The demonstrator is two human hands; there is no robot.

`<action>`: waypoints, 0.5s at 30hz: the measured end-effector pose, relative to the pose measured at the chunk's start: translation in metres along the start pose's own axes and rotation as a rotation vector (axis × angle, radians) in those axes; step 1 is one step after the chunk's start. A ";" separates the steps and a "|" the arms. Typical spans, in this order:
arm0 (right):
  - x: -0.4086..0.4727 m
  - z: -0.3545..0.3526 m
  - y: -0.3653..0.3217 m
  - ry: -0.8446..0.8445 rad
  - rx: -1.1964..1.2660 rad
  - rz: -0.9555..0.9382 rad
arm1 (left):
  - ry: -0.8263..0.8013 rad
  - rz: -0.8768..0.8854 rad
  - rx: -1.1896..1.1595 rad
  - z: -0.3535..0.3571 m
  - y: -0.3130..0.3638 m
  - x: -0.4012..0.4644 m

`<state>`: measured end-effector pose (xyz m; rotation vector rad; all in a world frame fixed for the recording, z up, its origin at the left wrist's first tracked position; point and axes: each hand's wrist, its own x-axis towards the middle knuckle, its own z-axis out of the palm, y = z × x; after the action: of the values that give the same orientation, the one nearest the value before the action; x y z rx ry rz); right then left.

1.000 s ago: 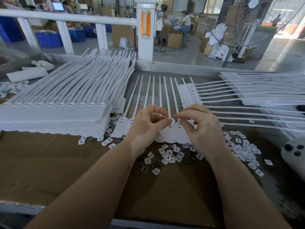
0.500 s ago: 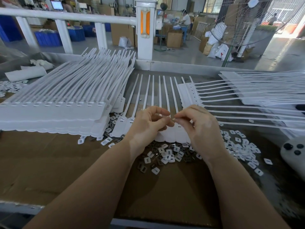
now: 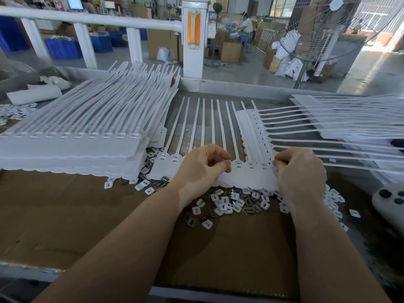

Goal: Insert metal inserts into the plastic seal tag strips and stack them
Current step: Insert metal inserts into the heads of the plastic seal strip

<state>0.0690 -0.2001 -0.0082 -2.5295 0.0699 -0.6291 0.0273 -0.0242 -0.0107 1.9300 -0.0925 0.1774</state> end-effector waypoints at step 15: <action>0.001 0.003 0.007 -0.055 -0.178 0.037 | -0.027 0.059 0.096 0.004 0.000 0.000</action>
<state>0.0722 -0.2043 -0.0134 -2.7083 0.1588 -0.5606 0.0279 -0.0275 -0.0121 2.0269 -0.1617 0.1981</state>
